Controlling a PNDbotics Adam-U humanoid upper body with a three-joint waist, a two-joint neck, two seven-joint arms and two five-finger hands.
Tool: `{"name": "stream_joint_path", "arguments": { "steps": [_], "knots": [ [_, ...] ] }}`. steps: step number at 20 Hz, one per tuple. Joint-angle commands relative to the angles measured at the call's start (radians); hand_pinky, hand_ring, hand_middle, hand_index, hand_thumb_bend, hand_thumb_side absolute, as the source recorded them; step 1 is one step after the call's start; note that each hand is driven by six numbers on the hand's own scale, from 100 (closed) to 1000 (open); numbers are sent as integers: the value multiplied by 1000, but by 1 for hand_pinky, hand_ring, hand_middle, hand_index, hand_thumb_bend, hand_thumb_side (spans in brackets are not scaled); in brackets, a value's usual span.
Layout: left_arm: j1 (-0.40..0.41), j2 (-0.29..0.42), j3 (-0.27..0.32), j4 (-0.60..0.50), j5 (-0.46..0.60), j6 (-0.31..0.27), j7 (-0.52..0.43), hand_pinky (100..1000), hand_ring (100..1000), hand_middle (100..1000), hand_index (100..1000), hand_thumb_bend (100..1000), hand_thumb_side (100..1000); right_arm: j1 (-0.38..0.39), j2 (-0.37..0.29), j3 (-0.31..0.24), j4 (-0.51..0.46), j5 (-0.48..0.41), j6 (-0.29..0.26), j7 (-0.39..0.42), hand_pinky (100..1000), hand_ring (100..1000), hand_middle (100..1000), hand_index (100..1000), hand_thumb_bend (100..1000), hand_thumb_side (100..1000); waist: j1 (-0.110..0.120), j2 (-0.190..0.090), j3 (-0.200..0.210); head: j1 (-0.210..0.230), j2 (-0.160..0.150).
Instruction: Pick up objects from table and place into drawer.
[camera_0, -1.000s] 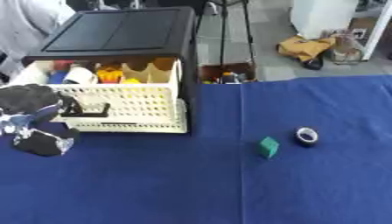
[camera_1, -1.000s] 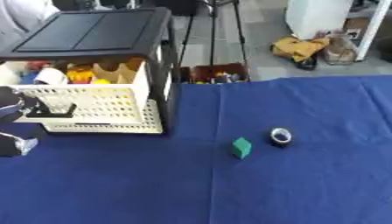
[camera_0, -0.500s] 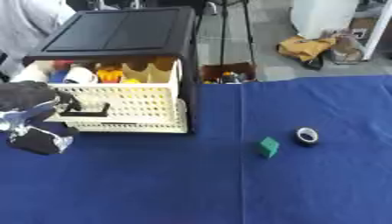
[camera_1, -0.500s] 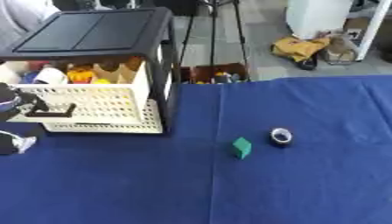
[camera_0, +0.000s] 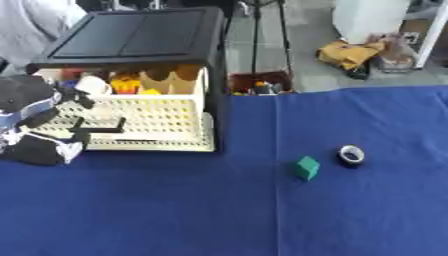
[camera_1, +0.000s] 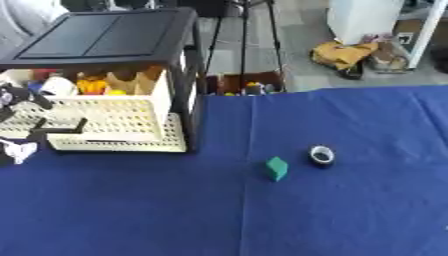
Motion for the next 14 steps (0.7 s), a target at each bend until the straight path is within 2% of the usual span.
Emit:
{"name": "stream_joint_path", "arguments": {
  "steps": [1, 5, 9, 12, 14],
  "knots": [
    [-40, 6, 43, -44, 5, 41, 94, 100, 100, 104, 1000, 158, 354, -17, -16, -10, -16, -1, 1, -8, 761, 751, 693, 846, 100, 919, -3, -20, 2, -4, -1],
    [-82, -16, 54, -49, 98, 84, 403, 100, 100, 100, 1000, 224, 321, -29, -33, -13, -16, 4, -1, -23, 760, 750, 692, 843, 100, 914, -6, -23, 4, -7, 2],
    [-89, -25, 50, -49, 196, 113, 604, 100, 100, 100, 1000, 256, 327, -32, -37, -12, -16, 6, -1, -30, 761, 749, 692, 843, 100, 914, -7, -23, 4, -8, 2],
    [-98, -33, 54, -49, 269, 119, 760, 100, 100, 100, 997, 334, 368, -33, -41, -14, -16, 9, 0, -32, 760, 749, 693, 843, 100, 911, -7, -25, 2, -10, 2],
    [-102, -43, 56, -49, 329, 111, 872, 100, 100, 115, 967, 433, 451, -35, -52, -15, -16, 14, 2, -34, 760, 749, 693, 842, 100, 907, -8, -25, 2, -14, 4]
  ]
}}
